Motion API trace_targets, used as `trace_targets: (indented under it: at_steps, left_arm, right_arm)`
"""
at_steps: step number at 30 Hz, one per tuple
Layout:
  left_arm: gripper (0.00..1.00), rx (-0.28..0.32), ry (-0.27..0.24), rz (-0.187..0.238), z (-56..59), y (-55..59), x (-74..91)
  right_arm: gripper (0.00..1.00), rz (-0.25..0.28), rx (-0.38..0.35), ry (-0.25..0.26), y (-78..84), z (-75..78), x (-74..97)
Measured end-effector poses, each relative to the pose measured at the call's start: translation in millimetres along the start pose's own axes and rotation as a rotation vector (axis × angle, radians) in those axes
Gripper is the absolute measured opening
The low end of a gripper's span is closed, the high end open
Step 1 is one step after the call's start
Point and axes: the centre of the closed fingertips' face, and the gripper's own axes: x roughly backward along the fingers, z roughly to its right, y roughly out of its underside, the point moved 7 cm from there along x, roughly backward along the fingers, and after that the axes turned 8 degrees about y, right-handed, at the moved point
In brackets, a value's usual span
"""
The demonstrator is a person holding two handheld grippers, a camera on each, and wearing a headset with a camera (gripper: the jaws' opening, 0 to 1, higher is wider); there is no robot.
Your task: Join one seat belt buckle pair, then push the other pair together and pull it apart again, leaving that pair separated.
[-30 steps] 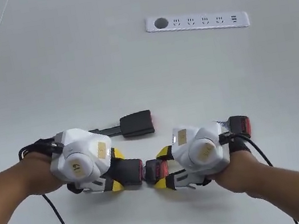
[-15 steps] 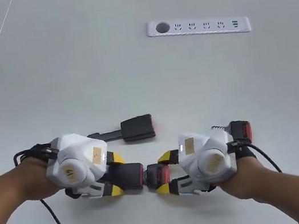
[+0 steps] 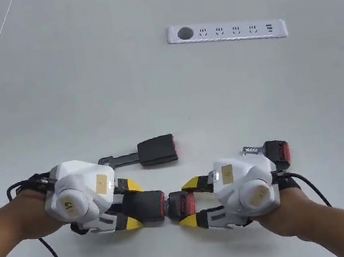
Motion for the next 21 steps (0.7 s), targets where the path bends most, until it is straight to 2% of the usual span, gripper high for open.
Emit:
trace_targets:
  at_steps: [8,15,17,19,21]
  left_arm:
    - [0.33,0.002,-0.008,0.006,0.5,-0.1,-0.9]
    - [0.34,0.004,-0.008,0.001,1.8,-3.4,-1.2]
    - [0.34,0.029,-0.011,0.01,1.4,-2.4,-1.3]
    - [0.35,0.022,-0.015,0.001,2.2,-4.1,-2.5]
    - [0.35,0.021,-0.016,-0.018,2.0,-5.4,-3.6]
  right_arm:
    - [0.33,0.022,-0.008,0.003,1.3,-0.6,0.7]
    - [0.34,0.019,0.001,0.007,-0.4,-1.6,0.1]
    - [0.35,0.014,-0.007,0.002,-1.2,-1.0,0.5]
    - [0.36,0.009,0.032,0.01,-2.0,-2.2,1.1]
    - [0.37,0.003,0.031,0.015,-2.9,-3.0,0.6]
